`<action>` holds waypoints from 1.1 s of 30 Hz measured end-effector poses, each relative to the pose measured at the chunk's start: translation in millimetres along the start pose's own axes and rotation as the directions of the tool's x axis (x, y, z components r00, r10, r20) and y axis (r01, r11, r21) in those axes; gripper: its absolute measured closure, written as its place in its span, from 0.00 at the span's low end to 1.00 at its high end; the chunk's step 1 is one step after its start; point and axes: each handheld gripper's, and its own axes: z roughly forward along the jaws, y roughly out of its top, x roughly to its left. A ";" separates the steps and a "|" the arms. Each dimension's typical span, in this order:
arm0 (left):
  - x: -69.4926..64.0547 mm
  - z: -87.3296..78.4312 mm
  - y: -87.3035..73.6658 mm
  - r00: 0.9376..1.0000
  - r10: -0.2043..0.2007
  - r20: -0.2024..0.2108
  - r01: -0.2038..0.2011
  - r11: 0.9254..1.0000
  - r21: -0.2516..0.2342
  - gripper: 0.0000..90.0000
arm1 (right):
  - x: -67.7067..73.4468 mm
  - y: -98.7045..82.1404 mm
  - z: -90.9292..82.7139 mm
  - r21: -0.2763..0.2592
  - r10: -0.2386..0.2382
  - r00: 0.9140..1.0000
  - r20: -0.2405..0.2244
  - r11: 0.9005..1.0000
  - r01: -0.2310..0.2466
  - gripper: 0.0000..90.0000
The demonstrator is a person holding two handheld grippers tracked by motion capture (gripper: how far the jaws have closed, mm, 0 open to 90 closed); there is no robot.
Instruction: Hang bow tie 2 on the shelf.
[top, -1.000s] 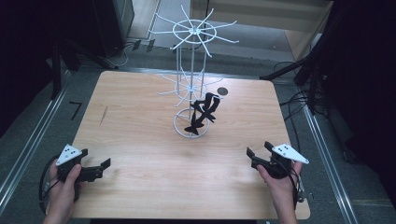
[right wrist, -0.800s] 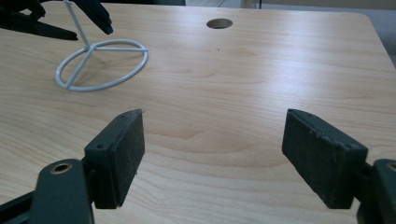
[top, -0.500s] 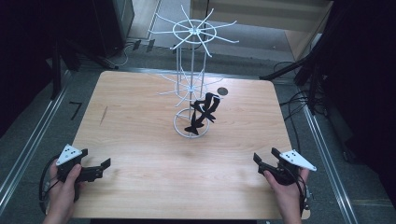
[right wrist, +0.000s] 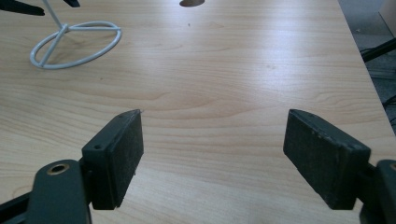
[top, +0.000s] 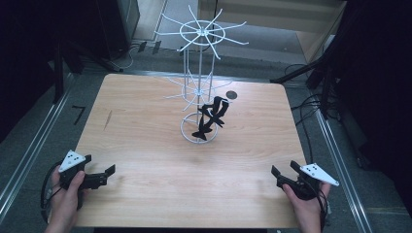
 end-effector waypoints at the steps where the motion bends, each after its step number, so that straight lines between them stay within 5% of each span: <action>1: 0.0 0.0 0.0 1.000 0.000 0.000 0.000 1.000 0.000 0.00 | 0.0 0.0 0.0 0.000 0.000 1.000 0.000 1.000 0.000 0.23; 33: 0.1 0.0 0.0 1.000 0.001 0.000 -0.001 1.000 0.000 0.00 | -32.8 -27.6 -27.4 0.024 0.053 0.998 0.047 0.998 -0.054 0.19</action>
